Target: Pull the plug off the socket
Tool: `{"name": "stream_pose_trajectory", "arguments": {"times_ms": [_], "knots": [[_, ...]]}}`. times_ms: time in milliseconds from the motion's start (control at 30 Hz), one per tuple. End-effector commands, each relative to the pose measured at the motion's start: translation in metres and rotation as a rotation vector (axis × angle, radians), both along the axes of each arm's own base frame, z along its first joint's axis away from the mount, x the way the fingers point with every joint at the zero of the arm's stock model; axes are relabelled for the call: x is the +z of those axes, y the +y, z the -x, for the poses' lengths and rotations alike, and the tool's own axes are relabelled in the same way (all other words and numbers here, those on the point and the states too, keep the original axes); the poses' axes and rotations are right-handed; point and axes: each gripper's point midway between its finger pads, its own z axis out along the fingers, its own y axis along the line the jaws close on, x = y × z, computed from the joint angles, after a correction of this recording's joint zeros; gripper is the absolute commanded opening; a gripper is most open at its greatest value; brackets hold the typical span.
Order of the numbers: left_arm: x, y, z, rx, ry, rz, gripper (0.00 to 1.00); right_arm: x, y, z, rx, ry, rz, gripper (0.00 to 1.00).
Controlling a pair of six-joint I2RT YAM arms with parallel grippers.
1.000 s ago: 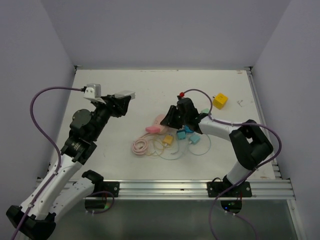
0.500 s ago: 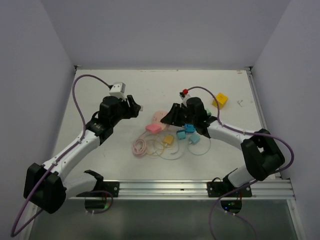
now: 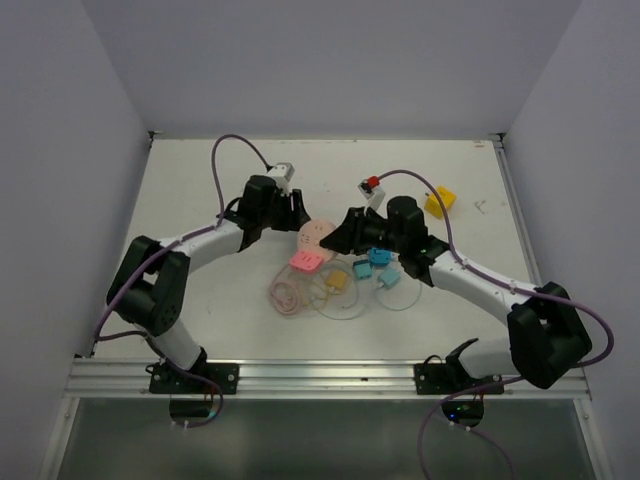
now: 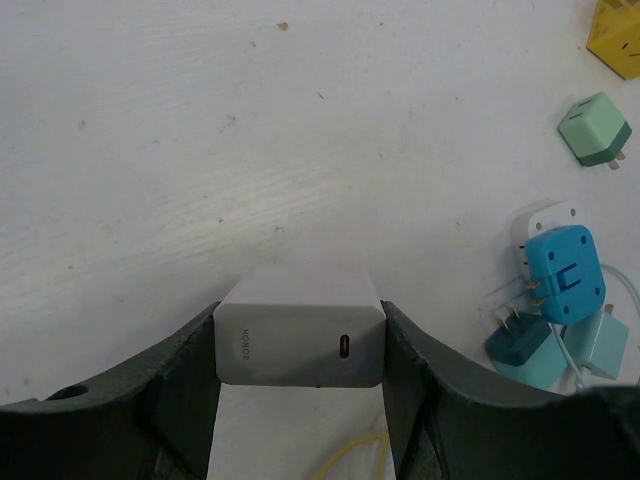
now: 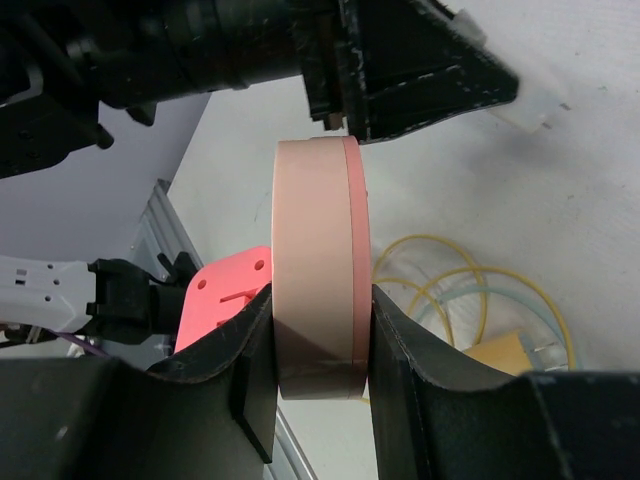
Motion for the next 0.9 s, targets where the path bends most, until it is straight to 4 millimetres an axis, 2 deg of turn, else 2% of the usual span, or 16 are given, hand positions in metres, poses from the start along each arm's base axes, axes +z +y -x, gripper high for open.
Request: {"name": "stream_pose_trajectory", "arguments": {"times_ms": [0,33,100,133,200,233,333,467,533,600,667,700,733,800,833,867], "knots": [[0.053,-0.049,-0.030,-0.120,-0.195,0.109,0.11,0.031,0.003,0.010,0.050,-0.100,-0.077,0.00],[0.042,-0.055,-0.032,-0.132,-0.182,0.106,0.11,0.032,0.003,0.011,0.050,-0.103,-0.079,0.00],[0.045,-0.073,-0.037,-0.175,-0.215,0.112,0.12,0.034,0.003,0.014,0.065,-0.106,-0.082,0.00],[0.031,-0.079,-0.038,-0.195,-0.207,0.091,0.13,0.034,0.003,0.015,0.070,-0.107,-0.081,0.00],[0.031,-0.095,-0.042,-0.225,-0.225,0.087,0.13,0.034,0.003,0.015,0.073,-0.107,-0.077,0.00],[0.017,-0.104,-0.039,-0.248,-0.206,0.073,0.15,0.034,0.002,0.015,0.071,-0.106,-0.073,0.00],[0.001,-0.117,-0.036,-0.275,-0.188,0.056,0.21,0.033,0.001,0.016,0.066,-0.107,-0.069,0.00],[-0.010,-0.113,-0.033,-0.244,-0.182,0.050,0.34,0.030,0.000,0.017,0.065,-0.106,-0.058,0.00],[-0.020,-0.106,-0.027,-0.231,-0.162,0.039,0.45,0.026,0.000,0.017,0.067,-0.099,-0.051,0.00],[-0.029,-0.101,-0.020,-0.224,-0.144,0.027,0.50,0.024,0.000,0.018,0.072,-0.096,-0.051,0.00],[-0.030,-0.096,-0.016,-0.206,-0.145,0.027,0.62,0.023,0.000,0.018,0.074,-0.094,-0.052,0.00],[-0.036,-0.091,-0.010,-0.201,-0.139,0.024,0.64,0.021,0.000,0.019,0.076,-0.093,-0.050,0.00],[-0.029,-0.089,-0.009,-0.191,-0.152,0.035,0.74,0.021,0.000,0.020,0.076,-0.091,-0.049,0.00],[-0.032,-0.082,-0.003,-0.170,-0.143,0.030,0.82,0.018,-0.002,0.020,0.072,-0.091,-0.040,0.00],[-0.025,-0.080,-0.002,-0.159,-0.154,0.042,0.88,0.017,-0.003,0.021,0.071,-0.090,-0.037,0.00],[-0.026,-0.076,0.001,-0.149,-0.151,0.037,0.91,0.016,-0.004,0.020,0.069,-0.089,-0.031,0.00]]}}
